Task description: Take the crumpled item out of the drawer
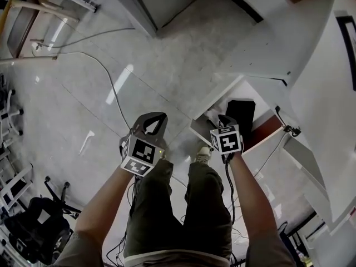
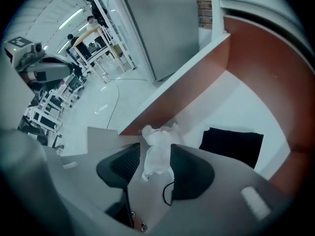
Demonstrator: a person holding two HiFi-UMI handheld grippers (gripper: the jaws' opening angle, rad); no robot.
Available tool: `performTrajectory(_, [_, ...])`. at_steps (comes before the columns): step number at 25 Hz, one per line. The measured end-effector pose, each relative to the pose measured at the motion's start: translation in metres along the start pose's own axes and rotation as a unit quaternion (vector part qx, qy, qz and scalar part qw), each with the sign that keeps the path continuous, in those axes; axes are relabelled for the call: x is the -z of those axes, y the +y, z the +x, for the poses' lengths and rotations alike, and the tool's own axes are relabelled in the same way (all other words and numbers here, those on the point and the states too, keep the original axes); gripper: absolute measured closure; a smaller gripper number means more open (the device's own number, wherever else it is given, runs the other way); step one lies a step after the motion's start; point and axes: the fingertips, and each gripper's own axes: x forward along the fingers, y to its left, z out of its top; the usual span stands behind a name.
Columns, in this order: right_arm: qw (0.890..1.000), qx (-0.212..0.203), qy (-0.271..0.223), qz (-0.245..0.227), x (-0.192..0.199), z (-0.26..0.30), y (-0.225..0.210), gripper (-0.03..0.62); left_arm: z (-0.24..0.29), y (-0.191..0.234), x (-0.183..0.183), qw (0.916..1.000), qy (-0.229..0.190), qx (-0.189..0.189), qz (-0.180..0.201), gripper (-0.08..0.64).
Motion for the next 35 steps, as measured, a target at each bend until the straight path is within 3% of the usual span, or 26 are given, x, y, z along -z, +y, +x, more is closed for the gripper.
performTrajectory(5, [1.0, 0.002, 0.029, 0.0, 0.015, 0.02, -0.001, 0.385, 0.007, -0.003, 0.011, 1.0, 0.004, 0.002, -0.003, 0.56])
performTrajectory(10, [0.999, 0.013, 0.033, 0.021, 0.02, 0.02, -0.008, 0.482, 0.001, -0.004, 0.015, 1.0, 0.007, 0.001, -0.003, 0.559])
performTrajectory(14, [0.999, 0.023, 0.019, 0.026, 0.014, -0.005, -0.006, 0.503, -0.013, -0.007, 0.008, 0.9999, 0.01, 0.0, 0.002, 0.558])
performTrajectory(19, [0.999, 0.023, -0.018, 0.044, -0.01, -0.062, 0.003, 0.506, -0.04, -0.013, -0.017, 1.0, 0.003, -0.004, 0.006, 0.559])
performTrajectory(35, [0.987, 0.019, -0.158, 0.019, -0.097, -0.307, 0.063, 0.506, -0.182, -0.036, -0.145, 0.9977, -0.056, -0.023, 0.033, 0.558])
